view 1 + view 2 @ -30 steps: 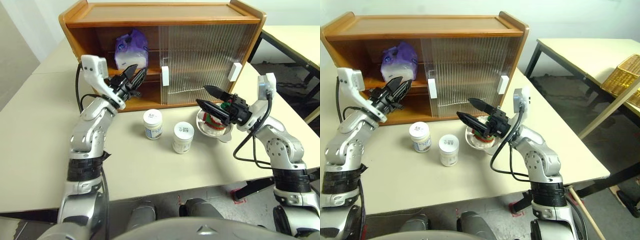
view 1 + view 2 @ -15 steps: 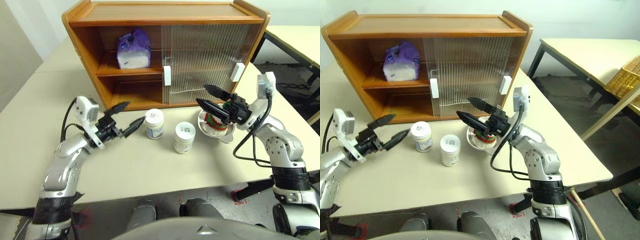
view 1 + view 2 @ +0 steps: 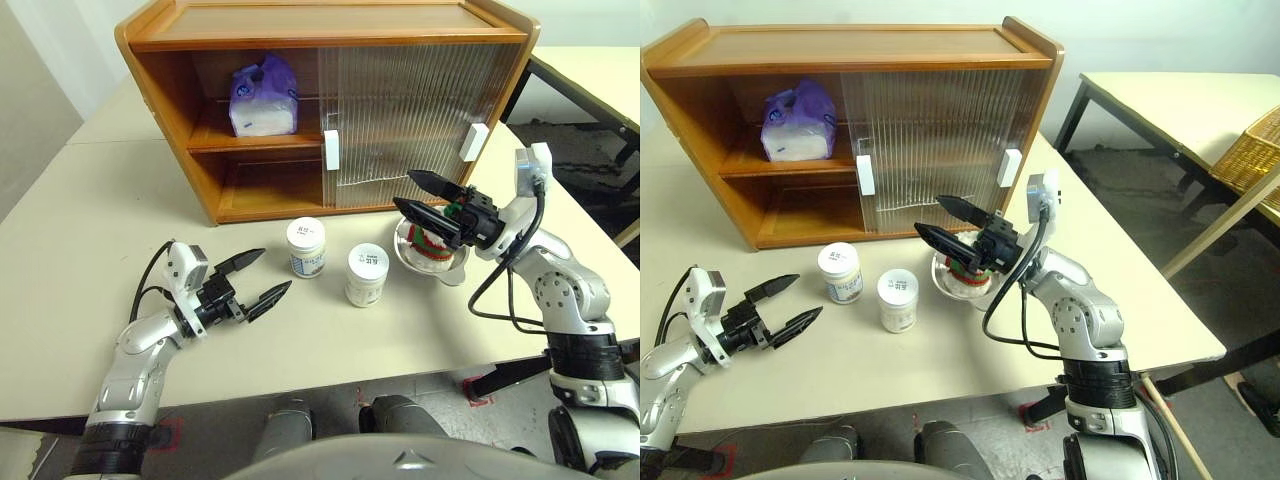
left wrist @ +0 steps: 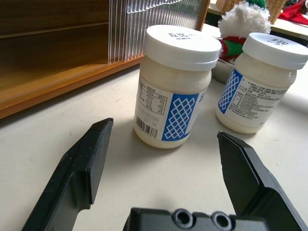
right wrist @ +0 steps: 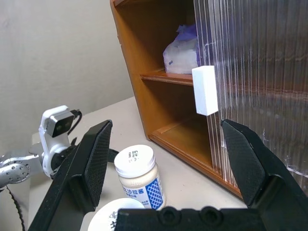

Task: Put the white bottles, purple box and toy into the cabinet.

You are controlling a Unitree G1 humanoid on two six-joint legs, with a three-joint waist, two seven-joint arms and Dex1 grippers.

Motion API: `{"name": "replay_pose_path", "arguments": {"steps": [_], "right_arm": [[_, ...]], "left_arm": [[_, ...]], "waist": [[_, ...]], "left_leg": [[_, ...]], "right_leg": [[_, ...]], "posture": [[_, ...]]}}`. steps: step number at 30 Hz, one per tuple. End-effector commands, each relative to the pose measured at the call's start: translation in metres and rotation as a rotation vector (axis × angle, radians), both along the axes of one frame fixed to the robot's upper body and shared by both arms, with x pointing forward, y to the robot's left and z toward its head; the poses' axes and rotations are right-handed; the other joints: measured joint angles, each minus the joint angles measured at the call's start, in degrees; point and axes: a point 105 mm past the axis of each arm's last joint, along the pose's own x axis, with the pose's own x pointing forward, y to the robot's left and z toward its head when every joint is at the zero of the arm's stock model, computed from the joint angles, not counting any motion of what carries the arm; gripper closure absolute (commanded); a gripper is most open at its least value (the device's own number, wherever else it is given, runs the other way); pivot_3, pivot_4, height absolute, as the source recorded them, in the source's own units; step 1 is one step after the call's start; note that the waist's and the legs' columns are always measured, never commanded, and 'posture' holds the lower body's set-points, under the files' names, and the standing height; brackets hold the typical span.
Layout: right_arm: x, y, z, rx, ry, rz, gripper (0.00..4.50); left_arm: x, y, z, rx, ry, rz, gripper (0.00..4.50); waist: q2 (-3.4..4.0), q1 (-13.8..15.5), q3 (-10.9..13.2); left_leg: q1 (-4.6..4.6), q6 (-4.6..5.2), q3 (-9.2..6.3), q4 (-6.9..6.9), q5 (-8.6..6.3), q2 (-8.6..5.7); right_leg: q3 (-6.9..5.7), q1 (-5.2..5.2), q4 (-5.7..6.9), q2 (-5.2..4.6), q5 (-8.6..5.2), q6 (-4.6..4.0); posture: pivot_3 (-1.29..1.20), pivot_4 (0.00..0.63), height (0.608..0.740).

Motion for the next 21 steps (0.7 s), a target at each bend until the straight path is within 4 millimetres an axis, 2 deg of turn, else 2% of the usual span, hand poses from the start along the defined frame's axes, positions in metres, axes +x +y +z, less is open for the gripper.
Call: {"name": "replay_pose_path", "arguments": {"steps": [1, 11, 21], "right_arm": [[0.0, -0.002, 0.005, -0.005, -0.013, -0.002, 0.0], [-0.002, -0.004, 0.005, -0.01, -0.013, -0.013, 0.0], [-0.004, -0.006, 0.005, -0.014, -0.013, -0.022, 0.0]], "left_arm": [[0.004, -0.009, -0.006, 0.001, 0.004, -0.018, 0.02], [0.019, -0.019, -0.004, -0.015, -0.024, -0.004, 0.02], [0.023, -0.029, -0.005, -0.024, -0.024, -0.02, 0.02]], "waist": [[0.0, 0.0, 0.0], [0.01, -0.4, 0.0], [0.01, -1.0, 0.0]], "left_leg": [[0.0, 0.01, 0.0, 0.01, 0.0, 0.0], [0.02, 0.03, 0.01, 0.03, 0.02, -0.01], [0.03, 0.07, 0.01, 0.06, 0.04, -0.02]], "right_leg": [[0.0, 0.0, 0.0, 0.0, 0.0, 0.02], [0.0, 0.03, 0.0, 0.01, 0.0, 0.62], [0.0, 0.08, 0.0, 0.01, -0.04, 0.84]], "posture": [[-0.09, 0.036, 0.74], [-0.11, 0.032, 0.74], [-0.13, 0.032, 0.74]]}}
